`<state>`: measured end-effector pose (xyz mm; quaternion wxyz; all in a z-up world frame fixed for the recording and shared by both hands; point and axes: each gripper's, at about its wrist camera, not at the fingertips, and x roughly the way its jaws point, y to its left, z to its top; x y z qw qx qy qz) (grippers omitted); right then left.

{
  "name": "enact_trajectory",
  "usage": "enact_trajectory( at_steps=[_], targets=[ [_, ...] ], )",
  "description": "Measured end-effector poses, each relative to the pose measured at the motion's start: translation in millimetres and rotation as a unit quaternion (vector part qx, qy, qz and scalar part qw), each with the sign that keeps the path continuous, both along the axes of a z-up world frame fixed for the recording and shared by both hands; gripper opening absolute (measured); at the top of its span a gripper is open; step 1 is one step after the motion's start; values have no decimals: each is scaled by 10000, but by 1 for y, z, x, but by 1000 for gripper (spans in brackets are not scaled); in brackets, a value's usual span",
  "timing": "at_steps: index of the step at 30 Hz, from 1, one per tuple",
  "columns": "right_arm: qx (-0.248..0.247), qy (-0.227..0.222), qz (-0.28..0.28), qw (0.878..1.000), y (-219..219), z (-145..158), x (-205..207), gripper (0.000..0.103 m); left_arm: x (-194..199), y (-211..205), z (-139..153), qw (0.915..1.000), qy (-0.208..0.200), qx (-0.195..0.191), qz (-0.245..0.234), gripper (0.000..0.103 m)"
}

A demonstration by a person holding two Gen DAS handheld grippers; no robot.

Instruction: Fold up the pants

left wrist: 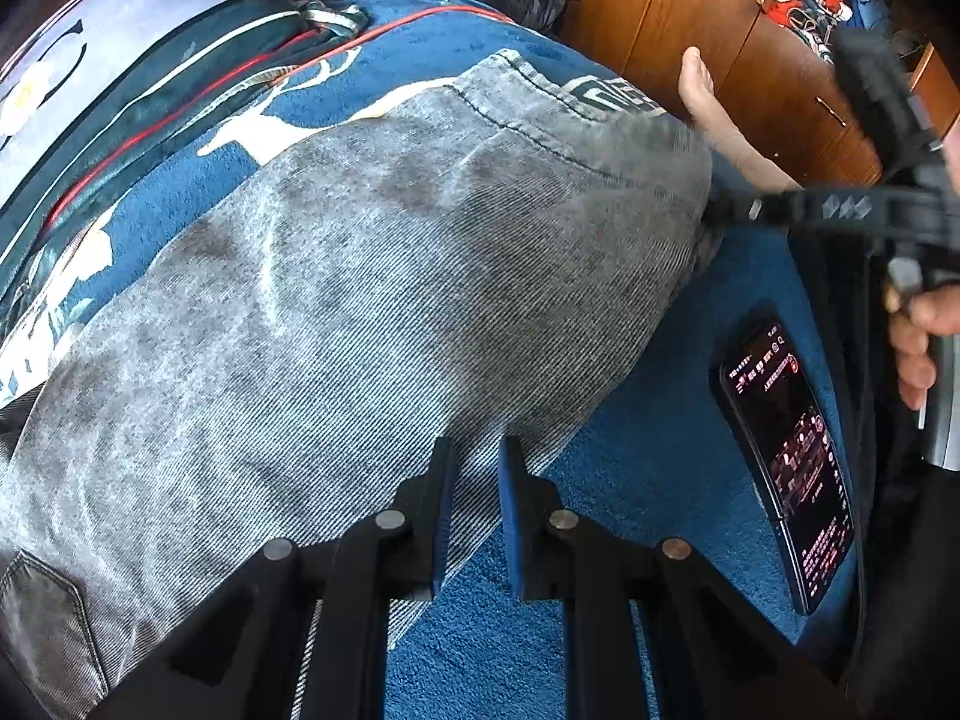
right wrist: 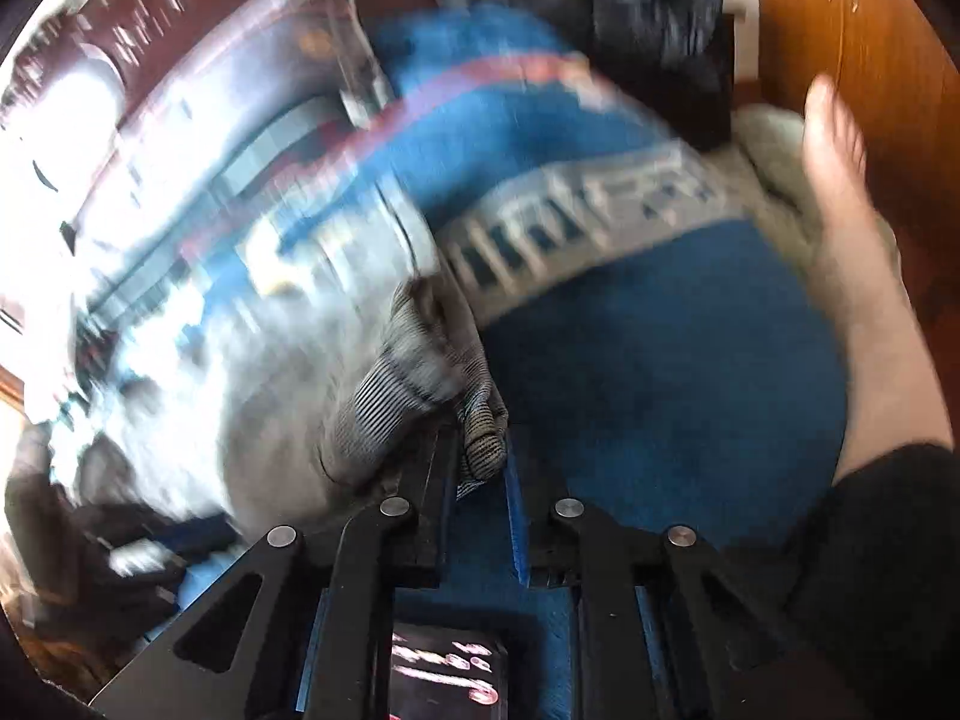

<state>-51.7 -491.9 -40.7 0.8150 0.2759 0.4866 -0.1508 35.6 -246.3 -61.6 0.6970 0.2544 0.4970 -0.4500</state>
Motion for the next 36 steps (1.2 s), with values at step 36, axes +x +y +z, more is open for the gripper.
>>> enact_trajectory(
  at_steps=[36],
  targets=[
    [786, -890, -32, 9929, -40, 24, -4, 39, 0, -3, 23, 9994, -93, -177, -298, 17]
  ],
)
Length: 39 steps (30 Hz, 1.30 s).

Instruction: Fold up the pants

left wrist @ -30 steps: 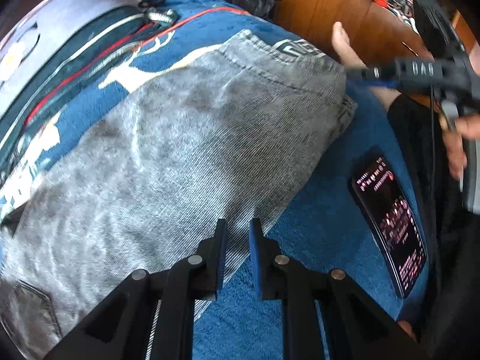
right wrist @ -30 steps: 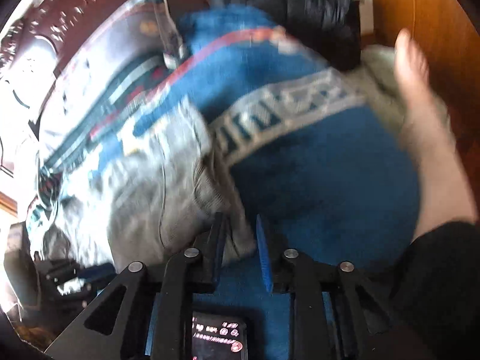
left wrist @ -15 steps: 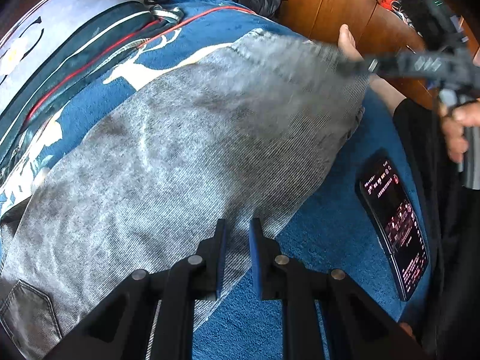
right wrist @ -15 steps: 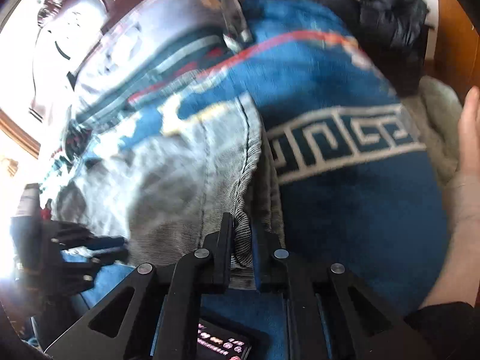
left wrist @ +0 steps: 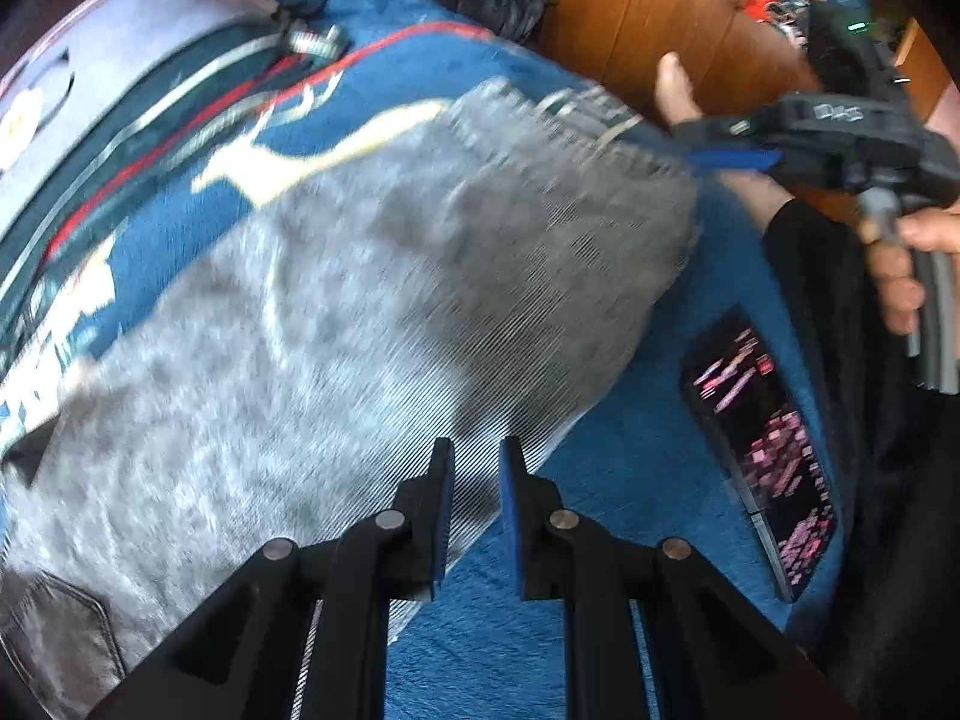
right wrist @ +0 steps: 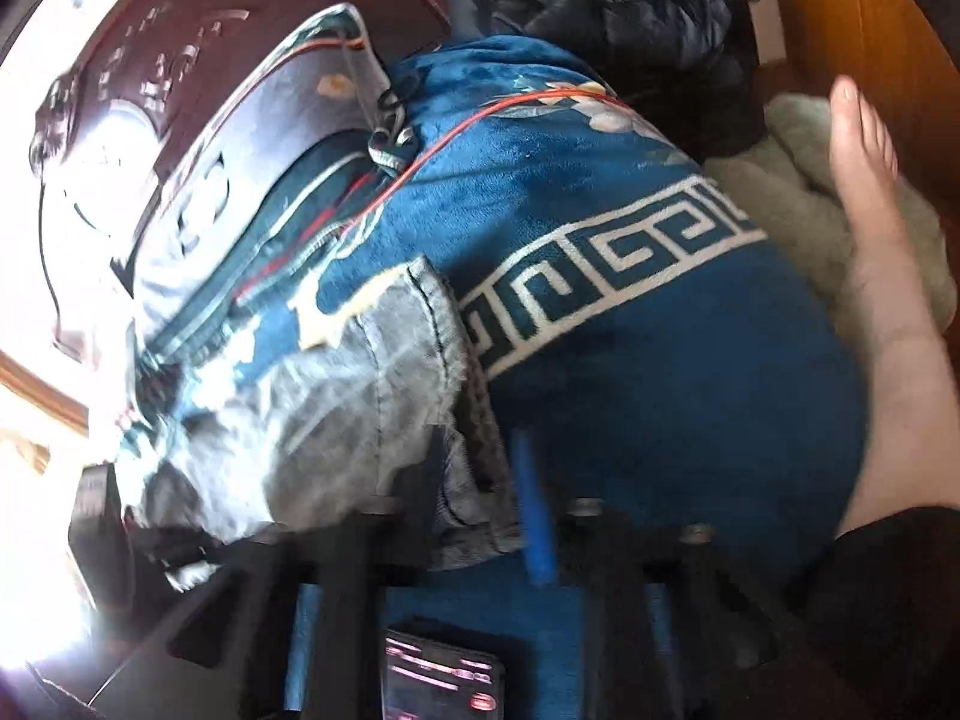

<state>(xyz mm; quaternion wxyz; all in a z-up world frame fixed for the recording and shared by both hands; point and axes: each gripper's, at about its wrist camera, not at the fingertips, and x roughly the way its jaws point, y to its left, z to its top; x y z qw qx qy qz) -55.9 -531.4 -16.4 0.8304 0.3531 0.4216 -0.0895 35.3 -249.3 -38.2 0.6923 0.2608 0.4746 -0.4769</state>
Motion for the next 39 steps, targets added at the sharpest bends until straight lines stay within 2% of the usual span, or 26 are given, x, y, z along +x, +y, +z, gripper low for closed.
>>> enact_trajectory(
  at_steps=[1, 5, 9, 12, 15, 18, 19, 22, 28, 30, 32, 34, 37, 39],
  targets=[
    [186, 12, -46, 9998, 0, -4, 1, 44, -2, -1, 5, 10000, -41, -71, -38, 17],
    [703, 130, -354, 9968, -11, -16, -6, 44, -11, -21, 21, 9991, -138, -294, -256, 17],
    [858, -23, -575, 9946, -22, -14, -12, 44, -28, -58, 16, 9970, -291, -106, -713, 18],
    [982, -47, -568, 9935, -26, -18, -8, 44, -36, -82, 6, 9950, -241, 9, -965, 25],
    [1082, -53, -714, 9915, -33, -20, -9, 45, -43, -99, 3, 9936, -219, 11, -1104, 35],
    [1211, -110, -855, 9889, -42, -20, -12, 55, -48, -113, -4, 9924, -201, 91, -1212, 46],
    [1267, -137, -889, 9879, -45, -21, -12, 59, -48, -118, -10, 9918, -209, 181, -1247, 46],
    [1326, -181, -866, 9872, -49, -20, -8, 59, -44, -126, -25, 9913, -187, 377, -1248, 46],
    [1375, -164, -599, 9886, -44, -22, 10, 59, -44, -132, -31, 9925, -173, 305, -1170, 45],
    [1407, -159, -520, 9886, -44, -23, 18, 59, -44, -130, -31, 9938, -174, 198, -1076, 39],
    [1478, -203, -422, 9879, -47, -25, 27, 59, -38, -123, -29, 9966, 52, -38, -823, 32],
    [1614, -247, -287, 9862, -49, -29, 36, 59, -26, -114, -28, 9970, 507, -323, -492, 26],
    [1937, -178, -83, 9809, -48, -40, 49, 59, -9, -99, -31, 9902, 1200, -708, -47, 24],
    [2113, -74, -29, 9774, -45, -49, 54, 59, -4, -93, -32, 9861, 1433, -835, 101, 24]
  ],
)
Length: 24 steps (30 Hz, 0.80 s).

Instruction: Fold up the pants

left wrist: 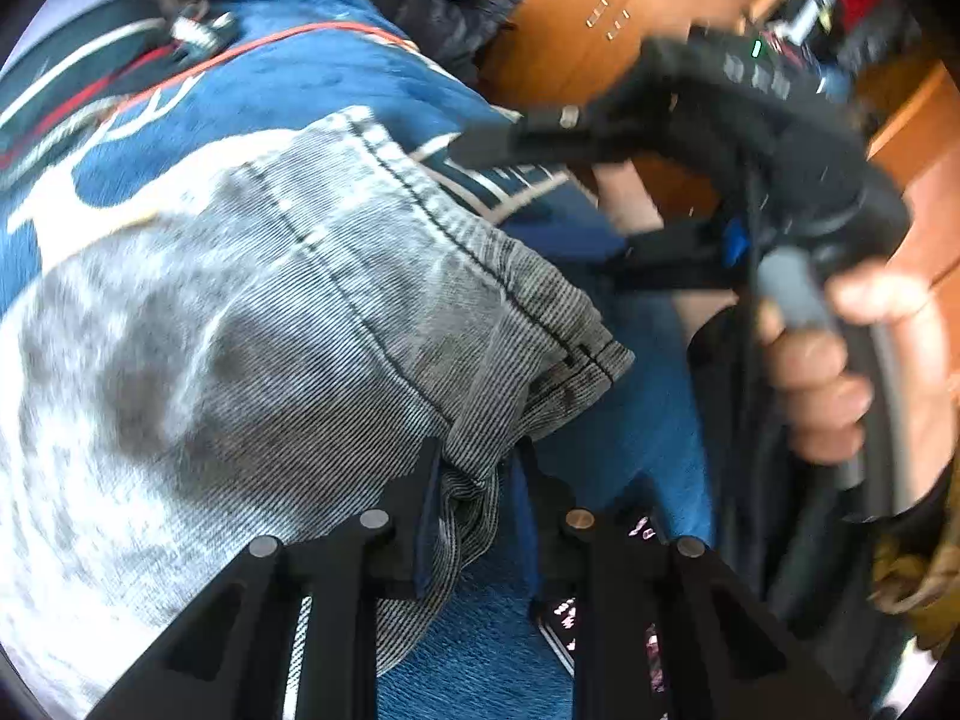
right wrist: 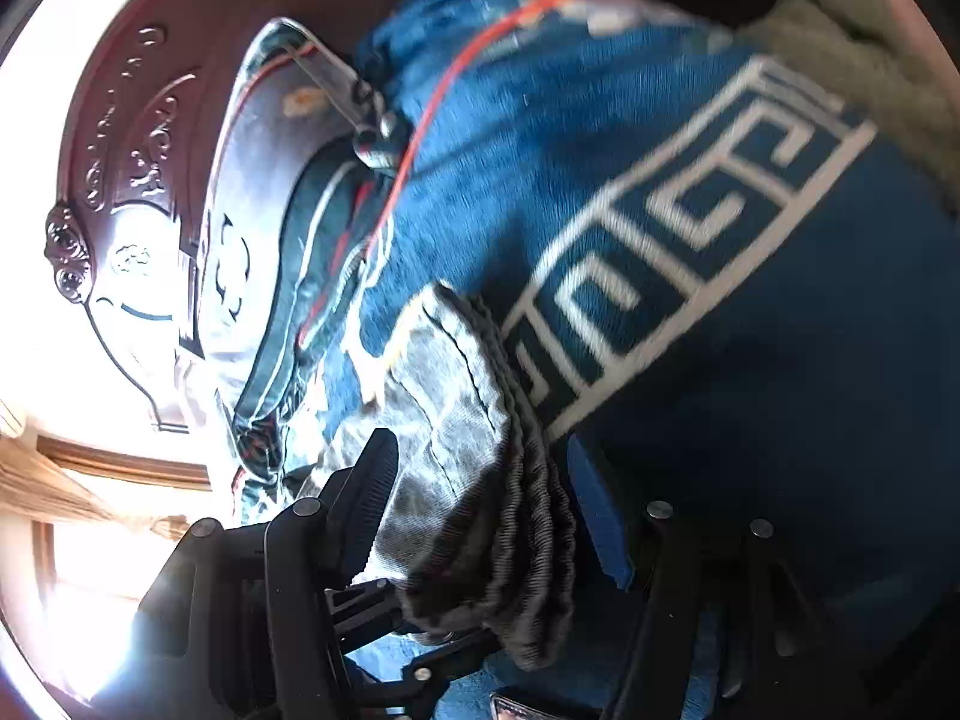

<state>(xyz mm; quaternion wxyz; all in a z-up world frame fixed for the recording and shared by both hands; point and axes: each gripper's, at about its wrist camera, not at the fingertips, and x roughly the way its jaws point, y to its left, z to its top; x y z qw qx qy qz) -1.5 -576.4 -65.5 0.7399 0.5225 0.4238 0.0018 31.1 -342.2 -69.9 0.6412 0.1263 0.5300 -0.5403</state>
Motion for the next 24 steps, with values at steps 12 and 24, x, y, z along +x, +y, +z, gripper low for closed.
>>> enact_trajectory(
  at_steps=[12, 24],
  targets=[
    [-590, 229, 182, 9978, 20, 2, 14, 13, 4, 14, 12, 9995, 185, -214, 120, 24],
    [-963, -427, 279, 9940, 43, 41, 12, 12, 1, 44, 29, 9982, 239, -501, 220, 22]
  ],
)
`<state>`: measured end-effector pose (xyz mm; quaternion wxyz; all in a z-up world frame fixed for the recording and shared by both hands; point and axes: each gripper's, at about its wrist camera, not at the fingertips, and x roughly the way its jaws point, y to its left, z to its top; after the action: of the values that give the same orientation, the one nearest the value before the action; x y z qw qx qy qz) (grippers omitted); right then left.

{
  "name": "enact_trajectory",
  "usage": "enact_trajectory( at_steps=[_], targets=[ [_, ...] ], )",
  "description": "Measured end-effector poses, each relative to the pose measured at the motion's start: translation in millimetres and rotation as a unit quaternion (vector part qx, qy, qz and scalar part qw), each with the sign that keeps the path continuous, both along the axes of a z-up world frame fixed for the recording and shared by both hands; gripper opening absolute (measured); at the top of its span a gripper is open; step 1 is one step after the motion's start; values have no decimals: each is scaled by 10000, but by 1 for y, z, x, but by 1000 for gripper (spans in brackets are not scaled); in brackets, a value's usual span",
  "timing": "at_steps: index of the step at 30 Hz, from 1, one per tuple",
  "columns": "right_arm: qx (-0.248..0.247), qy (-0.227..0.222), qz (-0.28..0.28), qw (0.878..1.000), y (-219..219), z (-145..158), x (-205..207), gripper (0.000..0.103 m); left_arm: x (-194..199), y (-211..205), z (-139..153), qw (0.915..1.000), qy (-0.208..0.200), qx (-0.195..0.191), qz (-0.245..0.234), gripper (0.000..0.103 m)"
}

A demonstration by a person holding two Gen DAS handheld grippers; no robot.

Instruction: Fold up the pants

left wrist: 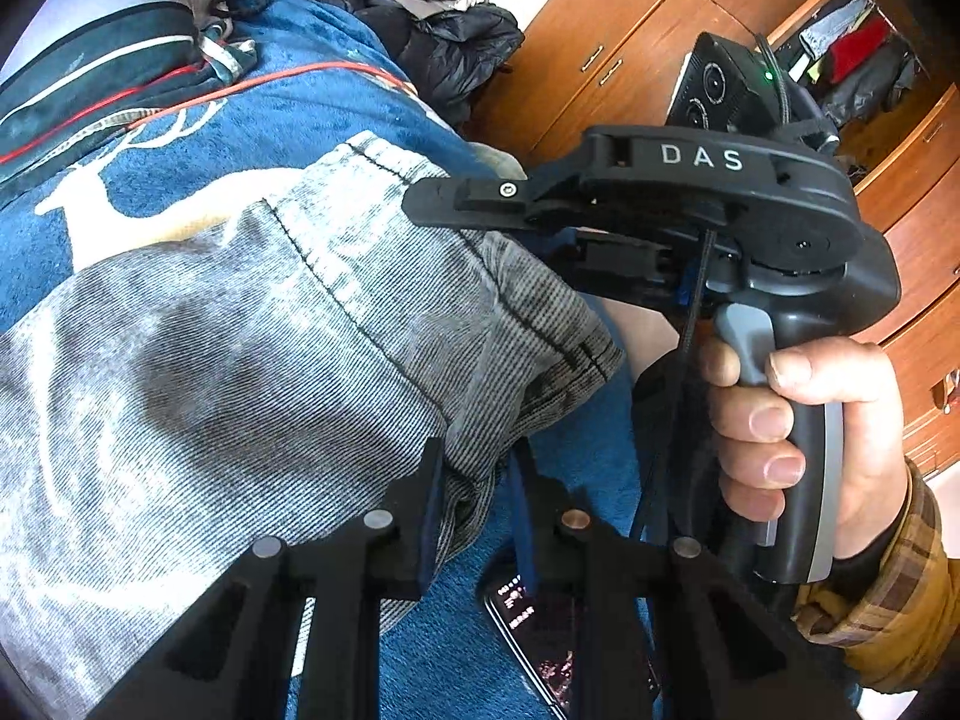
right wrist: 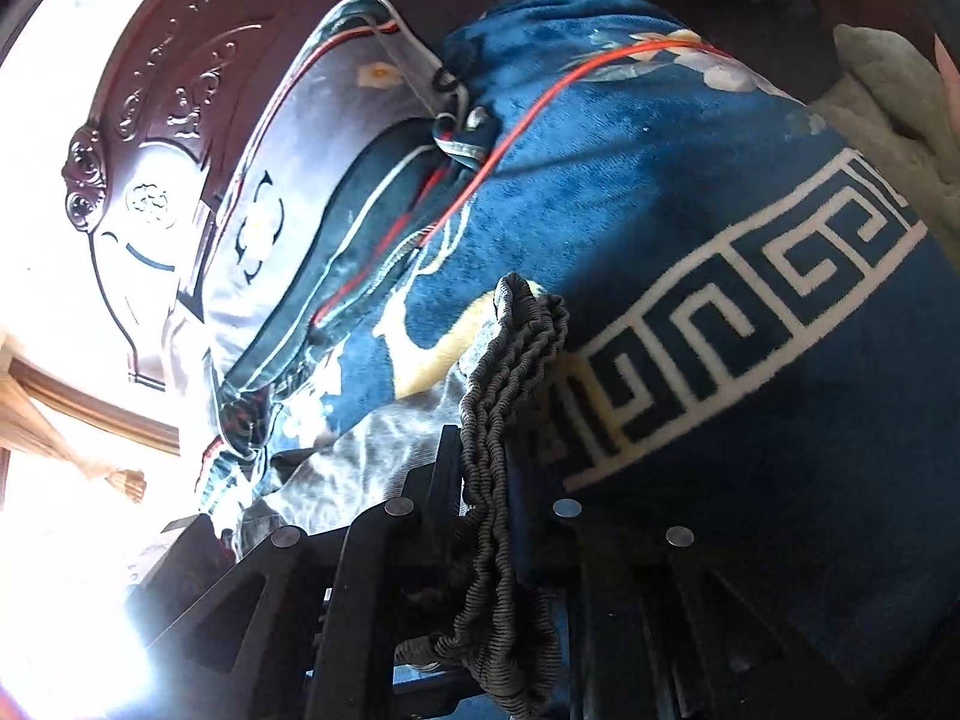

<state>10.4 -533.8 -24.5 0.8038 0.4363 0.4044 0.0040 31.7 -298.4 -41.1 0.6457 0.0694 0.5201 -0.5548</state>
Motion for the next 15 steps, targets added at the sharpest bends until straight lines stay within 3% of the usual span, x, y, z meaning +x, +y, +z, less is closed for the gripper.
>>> enact_trajectory(
  at_steps=[9, 15],
  targets=[
    [-156, -128, 180, 9996, 20, 22, 9, 12, 3, 16, 16, 9997, -6, -230, 114, 22],
    [-321, -317, 461, 9979, 48, 52, 25, 12, 7, 47, 33, 9976, 27, -583, 370, 22]
  ],
)
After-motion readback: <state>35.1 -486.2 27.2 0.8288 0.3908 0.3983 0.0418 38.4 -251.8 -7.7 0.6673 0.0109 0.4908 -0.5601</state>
